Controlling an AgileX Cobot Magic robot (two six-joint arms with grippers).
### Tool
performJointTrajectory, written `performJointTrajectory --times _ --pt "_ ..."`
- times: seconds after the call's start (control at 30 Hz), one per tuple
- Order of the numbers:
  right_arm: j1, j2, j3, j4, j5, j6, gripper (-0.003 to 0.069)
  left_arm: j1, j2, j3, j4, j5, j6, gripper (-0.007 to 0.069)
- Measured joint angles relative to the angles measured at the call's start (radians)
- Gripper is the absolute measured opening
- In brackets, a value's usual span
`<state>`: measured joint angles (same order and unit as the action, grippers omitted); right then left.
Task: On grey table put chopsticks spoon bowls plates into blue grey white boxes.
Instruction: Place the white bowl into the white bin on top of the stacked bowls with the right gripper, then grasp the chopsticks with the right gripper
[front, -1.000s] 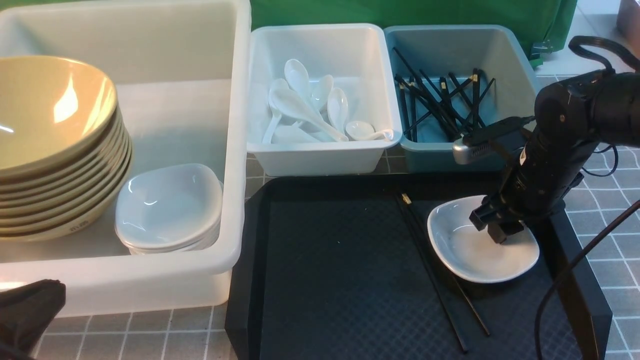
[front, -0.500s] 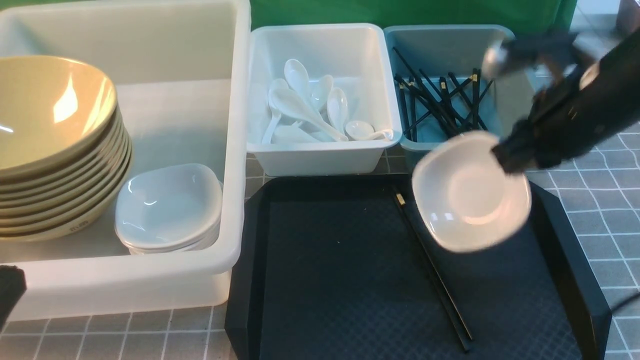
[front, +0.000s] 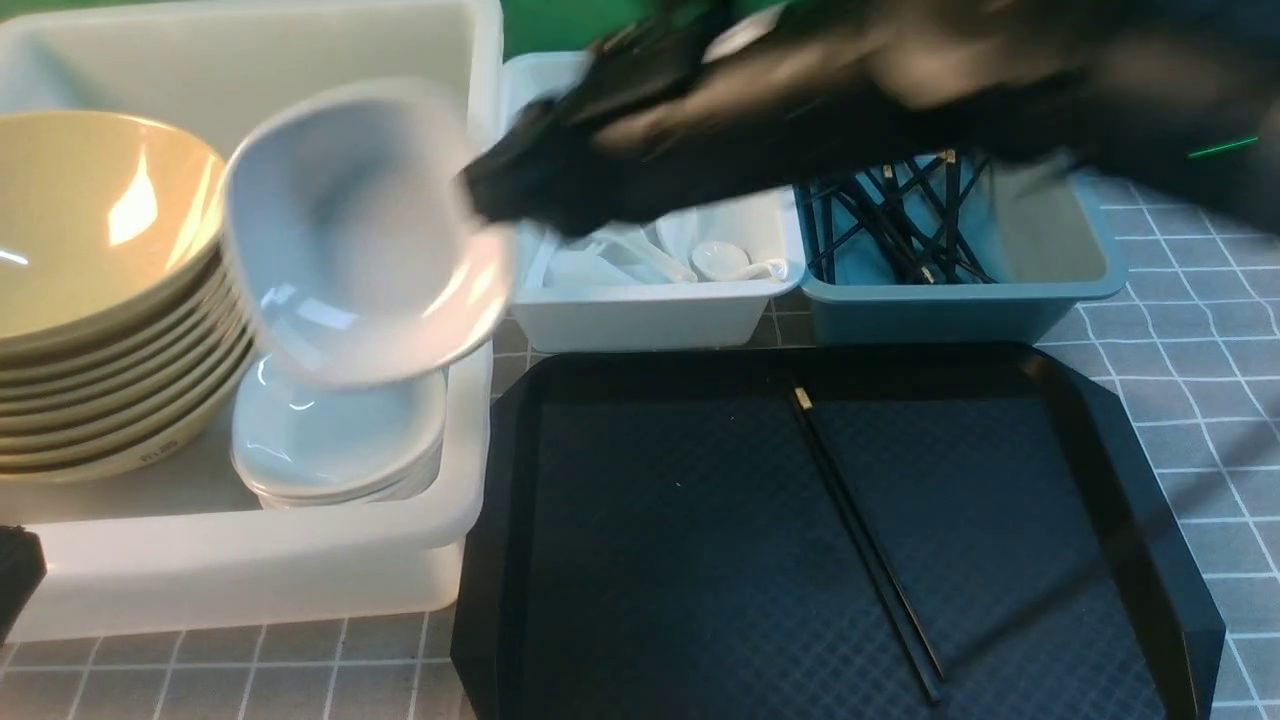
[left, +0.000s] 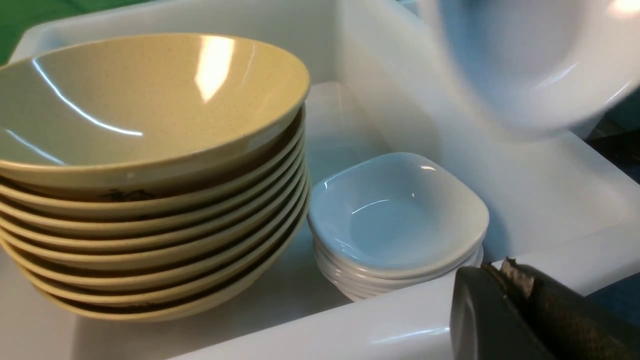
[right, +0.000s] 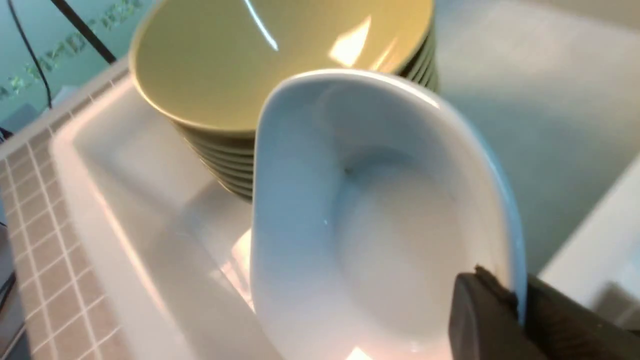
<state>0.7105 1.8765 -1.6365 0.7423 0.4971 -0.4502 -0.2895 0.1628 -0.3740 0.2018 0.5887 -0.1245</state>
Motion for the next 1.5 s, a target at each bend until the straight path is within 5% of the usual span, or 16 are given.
performJointTrajectory --times 0.17,0.37,0.5,0.63,0.77,0.97,1.1,1.37,1.5 --pt "0.01 0.155 -0.12 -0.002 0.021 0.049 0.0121 0.0 0.0 0.0 0.0 0.0 -0.002 -0.001" --pt "0.009 0.215 -0.251 -0.054 0.157 0.067 0.0378 0.0 0.0 0.0 0.0 0.0 -0.002 -0.0009" --pt "-0.014 0.197 -0.374 -0.25 0.406 0.211 0.0494 0.0 0.0 0.0 0.0 0.0 -0.002 -0.0008" --pt "-0.024 0.139 -0.474 -0.624 0.675 0.381 0.0504 0.0 0.0 0.0 0.0 0.0 -0.002 -0.0008" --pt "-0.054 0.025 -0.337 -0.808 0.724 0.467 0.0505 0.0 0.0 0.002 -0.004 -0.007 -0.002 -0.0008" --pt "-0.134 -0.09 0.11 -0.844 0.697 0.521 0.0505 0.0 0.0 0.019 -0.004 -0.02 -0.002 -0.0008" --pt "-0.183 -0.088 0.394 -0.822 0.501 0.583 0.0505 0.0 0.0 0.019 -0.004 -0.03 -0.002 -0.0008" --pt "-0.188 -0.004 0.436 -0.779 0.296 0.616 0.0502 0.0 0.0 0.028 0.003 -0.073 -0.002 -0.0008" --pt "-0.183 0.03 0.427 -0.786 0.286 0.605 0.0428 0.0 0.0 0.051 0.023 -0.099 -0.002 -0.0008"
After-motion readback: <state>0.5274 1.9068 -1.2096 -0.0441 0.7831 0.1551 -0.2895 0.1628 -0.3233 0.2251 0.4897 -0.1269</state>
